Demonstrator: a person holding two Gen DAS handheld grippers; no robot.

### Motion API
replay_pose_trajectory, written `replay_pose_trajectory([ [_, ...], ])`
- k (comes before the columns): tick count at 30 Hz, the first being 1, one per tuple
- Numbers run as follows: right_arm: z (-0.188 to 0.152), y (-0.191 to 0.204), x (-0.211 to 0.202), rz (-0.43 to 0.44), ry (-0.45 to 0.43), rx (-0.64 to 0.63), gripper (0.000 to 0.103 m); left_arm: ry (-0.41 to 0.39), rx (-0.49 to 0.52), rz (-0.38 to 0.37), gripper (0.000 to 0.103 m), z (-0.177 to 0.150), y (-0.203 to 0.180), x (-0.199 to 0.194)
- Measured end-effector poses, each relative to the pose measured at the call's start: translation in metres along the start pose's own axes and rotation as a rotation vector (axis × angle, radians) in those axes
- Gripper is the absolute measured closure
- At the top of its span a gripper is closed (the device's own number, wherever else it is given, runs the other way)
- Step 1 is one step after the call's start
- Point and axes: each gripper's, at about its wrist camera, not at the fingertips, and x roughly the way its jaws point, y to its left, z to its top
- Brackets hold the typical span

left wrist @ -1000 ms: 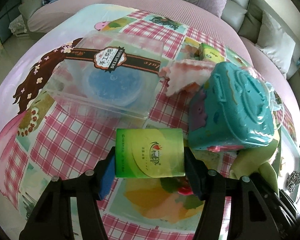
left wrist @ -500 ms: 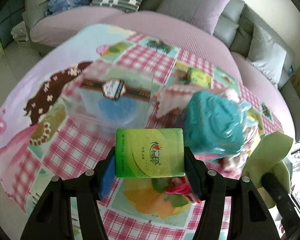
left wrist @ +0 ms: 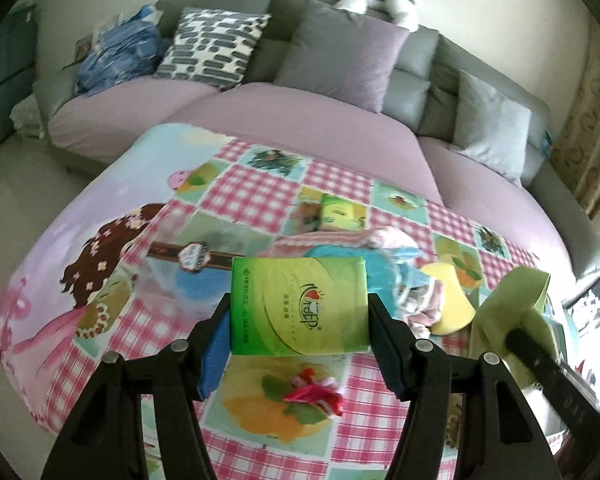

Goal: Organize soft objects
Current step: 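Carry the green cloth with the right tool while the left carries the tissue pack to the tray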

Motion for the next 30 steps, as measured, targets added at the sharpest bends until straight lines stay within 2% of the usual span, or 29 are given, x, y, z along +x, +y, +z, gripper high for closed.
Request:
replay_pose_trajectory([
  [9,0.011,-0.058,-0.021,-0.158,-0.058,0.112,0.091,0.010,0.136,-0.061,0.039,-0.006,-0.058,-0.001],
  [14,0.012,-0.106,-0.034,-0.234,-0.060,0.214,0.091,0.021,0.228,-0.095,0.039,-0.011,-0.097,0.000],
  [19,0.008,-0.148,-0.046,-0.329,-0.059,0.312,0.091,0.047,0.316,-0.141,0.039,-0.016,-0.138,0.002],
  [25,0.004,-0.181,-0.060,-0.409,-0.057,0.369,0.090,0.074,0.414,-0.190,0.039,-0.022,-0.189,0.006],
  [30,0.001,-0.206,-0.077,-0.515,-0.069,0.399,0.088,0.128,0.501,-0.236,0.038,-0.045,-0.233,0.026],
])
